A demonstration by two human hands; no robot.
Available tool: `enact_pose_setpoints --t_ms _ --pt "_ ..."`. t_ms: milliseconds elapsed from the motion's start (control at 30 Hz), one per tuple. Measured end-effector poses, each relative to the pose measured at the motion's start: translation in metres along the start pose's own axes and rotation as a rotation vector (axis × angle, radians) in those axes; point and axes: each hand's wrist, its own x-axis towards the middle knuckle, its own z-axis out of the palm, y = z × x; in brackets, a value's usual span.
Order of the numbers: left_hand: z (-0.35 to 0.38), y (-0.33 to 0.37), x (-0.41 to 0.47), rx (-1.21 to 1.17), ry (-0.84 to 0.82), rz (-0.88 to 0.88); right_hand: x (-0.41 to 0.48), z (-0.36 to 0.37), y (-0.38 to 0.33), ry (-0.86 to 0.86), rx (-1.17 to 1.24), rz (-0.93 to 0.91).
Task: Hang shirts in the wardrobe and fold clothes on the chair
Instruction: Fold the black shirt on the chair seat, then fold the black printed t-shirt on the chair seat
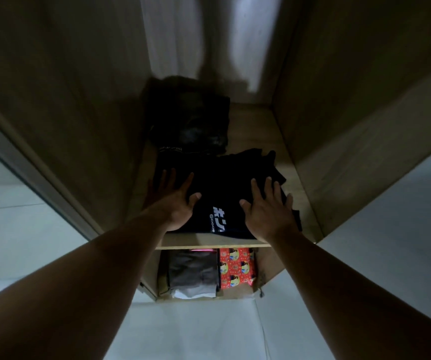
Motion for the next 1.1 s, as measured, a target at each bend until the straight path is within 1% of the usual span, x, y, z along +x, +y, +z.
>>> enact_pose_setpoints --t_ms 67,200,333,433,533,667,767,833,967,1000,1100 --pt "-0.012 0.002 -0.016 -0.034 -0.003 0.014 -0.012 -0.013 -0.004 0.041 0.006 -0.028" --pt "-0.041 0.003 -0.068 -0.053 0.122 0.076 -0.055 -0.053 -0.022 0.123 0.008 -0.065" --pt "-0.086 0.005 -0.130 -0.116 0.204 0.119 -0.107 -0.100 -0.045 0.169 0.019 -0.082" --pt "-0.132 -0.010 -0.209 -0.081 0.343 0.160 -0.168 -0.147 -0.081 0.221 0.016 -0.145" --pt "-0.169 -0.031 -0.283 -0.055 0.409 0.149 -0.224 -0.191 -0.124 0.241 0.075 -0.225" --pt "-0.206 -0.071 -0.380 0.010 0.430 0.013 -0.293 -0.231 -0.198 0.260 0.058 -0.340" --pt "-0.225 -0.123 -0.460 0.038 0.436 -0.159 -0.351 -0.243 -0.273 0.256 0.092 -0.445" --pt "-0.234 -0.155 -0.508 0.015 0.455 -0.273 -0.385 -0.246 -0.317 0.254 0.105 -0.514" --pt "-0.245 -0.209 -0.613 -0.025 0.490 -0.484 -0.450 -0.239 -0.408 0.175 0.122 -0.678" --pt "-0.249 -0.228 -0.648 -0.026 0.511 -0.561 -0.472 -0.235 -0.440 0.162 0.123 -0.744" --pt "-0.258 -0.271 -0.728 -0.043 0.551 -0.713 -0.525 -0.228 -0.510 0.133 0.117 -0.884"
